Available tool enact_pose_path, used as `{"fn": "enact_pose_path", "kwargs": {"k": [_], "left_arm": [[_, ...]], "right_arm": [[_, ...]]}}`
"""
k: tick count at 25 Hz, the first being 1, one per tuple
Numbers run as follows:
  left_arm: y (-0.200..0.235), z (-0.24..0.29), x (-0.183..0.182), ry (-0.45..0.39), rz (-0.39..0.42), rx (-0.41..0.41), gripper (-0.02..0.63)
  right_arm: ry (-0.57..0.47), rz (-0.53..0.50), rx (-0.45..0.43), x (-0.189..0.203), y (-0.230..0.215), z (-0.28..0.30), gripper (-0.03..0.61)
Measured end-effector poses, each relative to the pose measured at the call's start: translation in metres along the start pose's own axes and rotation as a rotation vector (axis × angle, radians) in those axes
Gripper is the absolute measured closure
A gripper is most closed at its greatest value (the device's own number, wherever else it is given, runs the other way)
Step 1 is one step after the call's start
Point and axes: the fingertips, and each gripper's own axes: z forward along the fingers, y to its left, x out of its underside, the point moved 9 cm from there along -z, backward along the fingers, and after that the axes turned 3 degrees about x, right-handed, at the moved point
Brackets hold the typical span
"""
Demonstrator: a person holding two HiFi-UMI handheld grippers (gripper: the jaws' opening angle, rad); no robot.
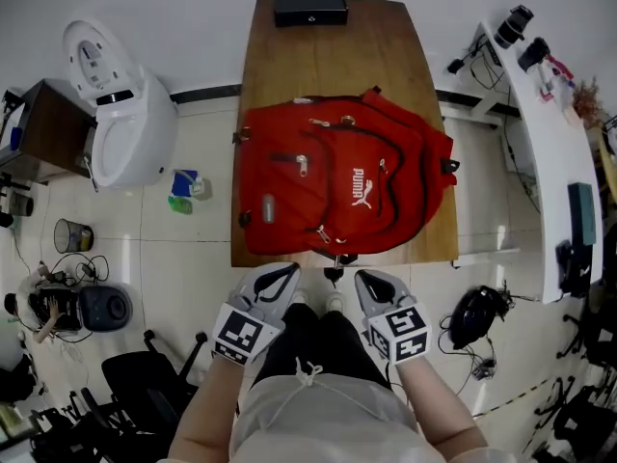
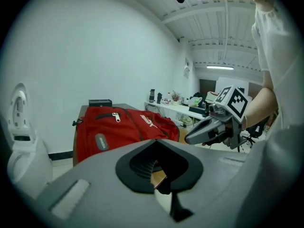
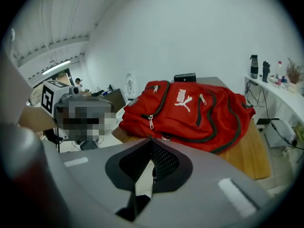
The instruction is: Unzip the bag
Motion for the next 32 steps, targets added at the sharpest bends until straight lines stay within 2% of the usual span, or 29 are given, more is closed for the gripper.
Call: {"fn": "enact_pose_path", "kwargs": {"k": [2, 4, 7, 11, 16, 20, 22, 24, 26, 32], "left_arm": [[0.008, 0.016, 0.010, 0.035, 0.014, 0.035, 0.607], [0.018, 0.033, 0.016, 0.044, -0.001, 0.065, 0.607], [0.030, 0.053, 0.018, 0.026, -0.046, 0.111, 0.607], [0.042, 0.068, 0.023, 0.036, -0.047, 0.139, 0.607], [0.046, 0.072, 0.030, 0.030, -0.049, 0.171, 0.607], [0.046, 0.071, 0.030, 0.024, -0.051, 0.178, 0.607], [0.047, 0.071, 0.030, 0.025, -0.056, 0.177, 0.607], [0.047, 0.072, 0.030, 0.034, -0.057, 0.176, 0.607], [0.048, 0.073, 0.030, 0.040, -0.058, 0.175, 0.607], [0.043, 0.078, 0.025, 0.082, -0.052, 0.196, 0.607]], "right_arm": [[0.066, 0.023, -0.011, 0.011, 0.005, 0.025, 0.561], [0.118, 0.054, -0.027, 0.020, 0.007, 0.047, 0.480], [0.157, 0.070, -0.003, 0.029, 0.007, 0.070, 0.468], [0.193, 0.090, 0.031, 0.038, 0.008, 0.089, 0.416], [0.196, 0.136, 0.093, 0.044, 0.012, 0.100, 0.421], [0.186, 0.179, 0.182, 0.045, 0.007, 0.100, 0.531], [0.202, 0.137, 0.195, 0.043, 0.007, 0.101, 0.532], [0.215, 0.090, 0.195, 0.041, 0.007, 0.102, 0.565], [0.219, 0.079, 0.179, 0.040, 0.004, 0.102, 0.565], [0.255, 0.126, 0.121, 0.042, -0.005, 0.094, 0.566]]}}
